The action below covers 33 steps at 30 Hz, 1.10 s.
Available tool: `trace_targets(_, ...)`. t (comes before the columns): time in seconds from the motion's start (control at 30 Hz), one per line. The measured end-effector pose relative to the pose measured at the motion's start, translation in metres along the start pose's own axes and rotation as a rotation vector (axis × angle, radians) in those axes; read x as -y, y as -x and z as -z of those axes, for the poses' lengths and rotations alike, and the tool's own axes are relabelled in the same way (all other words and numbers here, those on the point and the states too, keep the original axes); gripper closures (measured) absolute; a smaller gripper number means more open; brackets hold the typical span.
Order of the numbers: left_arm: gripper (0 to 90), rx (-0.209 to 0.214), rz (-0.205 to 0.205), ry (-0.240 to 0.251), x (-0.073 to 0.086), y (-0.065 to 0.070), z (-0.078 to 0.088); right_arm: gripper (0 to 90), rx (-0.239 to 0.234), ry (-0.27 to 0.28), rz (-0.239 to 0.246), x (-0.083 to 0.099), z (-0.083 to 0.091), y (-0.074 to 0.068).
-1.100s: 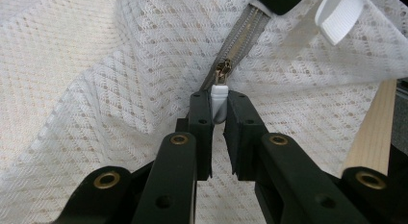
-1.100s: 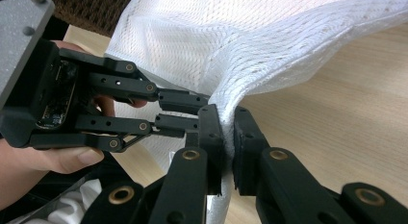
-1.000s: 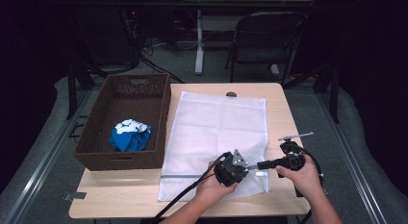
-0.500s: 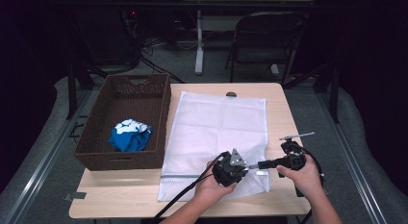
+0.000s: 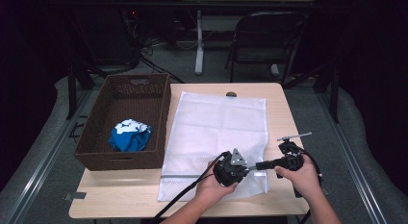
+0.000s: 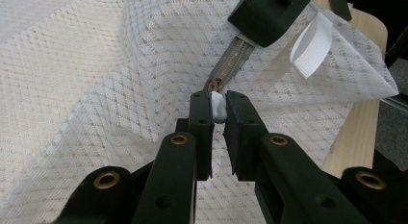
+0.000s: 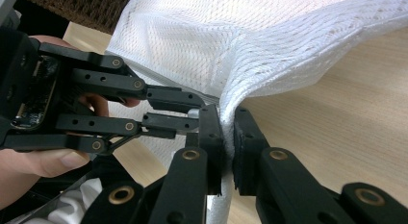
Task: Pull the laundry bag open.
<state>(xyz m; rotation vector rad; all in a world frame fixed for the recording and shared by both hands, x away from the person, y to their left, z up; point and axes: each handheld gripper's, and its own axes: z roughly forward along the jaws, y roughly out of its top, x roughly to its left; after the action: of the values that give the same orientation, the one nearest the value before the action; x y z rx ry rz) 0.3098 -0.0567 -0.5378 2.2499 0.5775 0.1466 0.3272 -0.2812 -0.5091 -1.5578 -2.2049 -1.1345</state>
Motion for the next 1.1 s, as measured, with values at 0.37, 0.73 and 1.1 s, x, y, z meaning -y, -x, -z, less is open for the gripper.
trace_targets(0.37, 81.6, 0.004, -0.005, 0.009, -0.002, 0.001, -0.006, 84.6, -0.010, -0.004, 0.006, 0.000, -0.002, -0.003)
trace_targets(0.73, 81.0, 0.003, 0.003, 0.015, -0.002, 0.002, -0.011, 84.7, -0.021, -0.004, 0.003, 0.000, -0.001, -0.004)
trace_targets(1.1, 83.0, -0.004, -0.014, -0.004, -0.001, 0.003, -0.011, 84.6, -0.010, 0.003, -0.002, 0.000, 0.001, -0.001)
